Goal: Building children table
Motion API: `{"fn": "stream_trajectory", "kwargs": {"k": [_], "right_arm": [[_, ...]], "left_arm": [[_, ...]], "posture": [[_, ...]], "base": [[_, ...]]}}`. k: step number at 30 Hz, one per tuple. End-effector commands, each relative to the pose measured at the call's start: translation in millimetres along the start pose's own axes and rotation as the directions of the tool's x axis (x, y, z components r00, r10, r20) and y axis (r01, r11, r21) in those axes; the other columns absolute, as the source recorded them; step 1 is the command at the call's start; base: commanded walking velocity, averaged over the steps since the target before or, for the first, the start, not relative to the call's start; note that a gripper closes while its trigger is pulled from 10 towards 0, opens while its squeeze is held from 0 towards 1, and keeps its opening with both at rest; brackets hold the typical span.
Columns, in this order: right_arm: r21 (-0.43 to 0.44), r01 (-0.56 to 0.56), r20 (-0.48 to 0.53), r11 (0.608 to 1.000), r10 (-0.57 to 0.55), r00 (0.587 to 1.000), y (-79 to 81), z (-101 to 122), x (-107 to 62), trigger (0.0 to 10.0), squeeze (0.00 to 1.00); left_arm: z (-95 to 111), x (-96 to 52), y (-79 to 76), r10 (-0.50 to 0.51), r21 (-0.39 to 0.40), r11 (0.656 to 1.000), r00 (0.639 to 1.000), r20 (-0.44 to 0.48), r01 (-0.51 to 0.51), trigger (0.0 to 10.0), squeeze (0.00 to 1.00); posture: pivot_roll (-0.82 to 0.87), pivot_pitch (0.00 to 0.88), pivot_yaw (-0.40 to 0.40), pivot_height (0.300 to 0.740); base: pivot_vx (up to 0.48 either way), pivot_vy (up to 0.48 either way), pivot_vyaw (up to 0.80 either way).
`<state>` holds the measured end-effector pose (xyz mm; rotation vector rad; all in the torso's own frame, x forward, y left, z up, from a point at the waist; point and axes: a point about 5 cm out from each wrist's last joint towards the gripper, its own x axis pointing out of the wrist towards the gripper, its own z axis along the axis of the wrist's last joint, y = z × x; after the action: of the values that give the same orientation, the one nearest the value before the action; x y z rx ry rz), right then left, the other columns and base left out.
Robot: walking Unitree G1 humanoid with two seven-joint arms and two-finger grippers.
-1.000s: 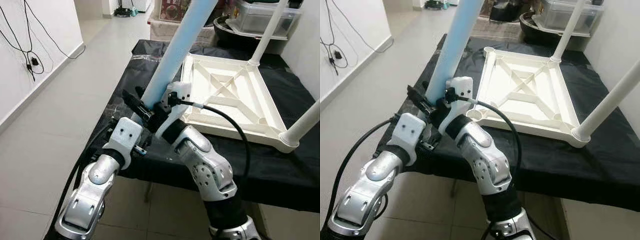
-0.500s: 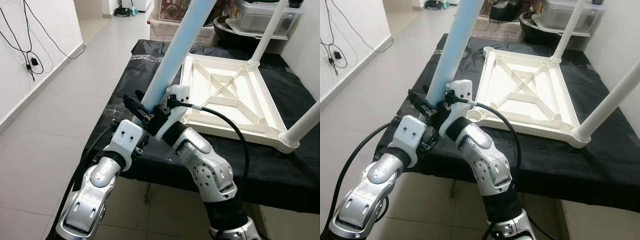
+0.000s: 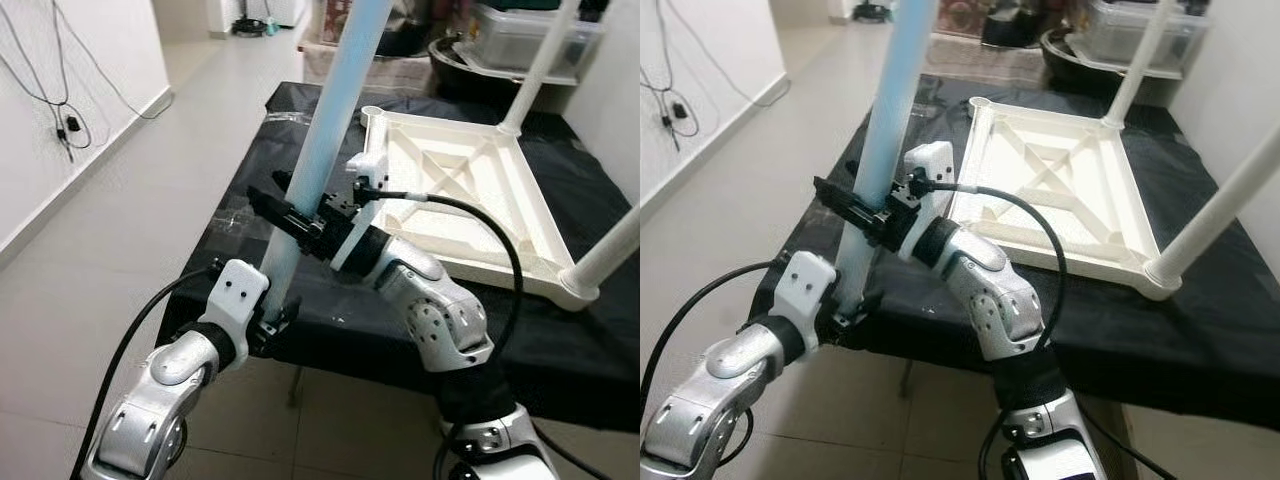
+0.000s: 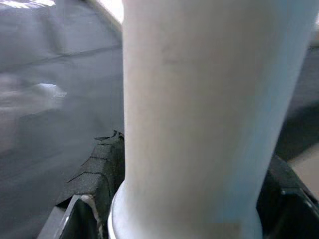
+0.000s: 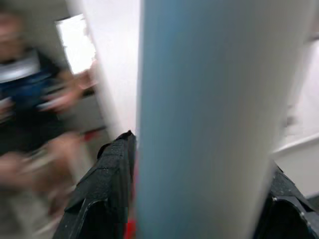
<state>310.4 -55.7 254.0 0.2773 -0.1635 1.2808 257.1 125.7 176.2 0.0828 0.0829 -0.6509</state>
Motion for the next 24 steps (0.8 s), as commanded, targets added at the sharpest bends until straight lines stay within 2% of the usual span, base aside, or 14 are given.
{"fn": "stream_trajectory", "kwargs": {"k": [1,5,7,13,17,24], "right_arm": [[0.057,-0.142,-0.04,0.988,0.145,0.989,4.8,-0.8,-4.2,10.0,0.0],[0.07,-0.189,-0.06,0.979,0.193,0.979,7.4,-1.4,-6.6,10.0,0.0],[0.072,-0.212,-0.078,0.975,0.217,0.973,8.1,-2.7,-7.7,10.0,0.0],[0.085,-0.246,-0.094,0.966,0.253,0.963,7.0,-3.3,-9.0,10.0,0.0],[0.12,-0.304,-0.128,0.945,0.319,0.939,13.5,-8.5,-9.1,10.0,0.0],[0.148,-0.349,-0.169,0.926,0.371,0.913,22.2,-16.8,-9.9,10.0,0.0]], "left_arm": [[2.7,-7.0,-7.9,-0.131,-0.115,0.985,0.991,0.021,0.132,10.0,0.0],[0.0,-9.8,-13.0,-0.178,-0.129,0.975,0.984,0.014,0.178,10.0,0.0],[-4.8,-13.4,-20.7,-0.238,-0.162,0.958,0.971,0.003,0.236,10.0,0.0],[-8.1,-18.3,-27.4,-0.305,-0.199,0.933,0.952,-0.003,0.299,10.0,0.0],[-13.7,-25.3,-40.0,-0.405,-0.262,0.885,0.914,-0.022,0.386,10.0,0.0],[-19.9,-30.3,-42.9,-0.45,-0.282,0.863,0.892,-0.049,0.42,10.0,0.0]], "posture": [[0.11,0.098,-0.06,0.74],[0.11,0.097,-0.058,0.74],[0.11,0.096,-0.056,0.74],[0.11,0.095,-0.057,0.74],[0.11,0.089,-0.053,0.74],[0.11,0.089,-0.053,0.74]], "base": [[0.0,0.0,0.0],[0.0,0.0,0.0],[0.0,0.0,0.0],[0.0,0.0,0.0],[0.0,0.0,0.0],[0.0,0.0,0.0]]}}
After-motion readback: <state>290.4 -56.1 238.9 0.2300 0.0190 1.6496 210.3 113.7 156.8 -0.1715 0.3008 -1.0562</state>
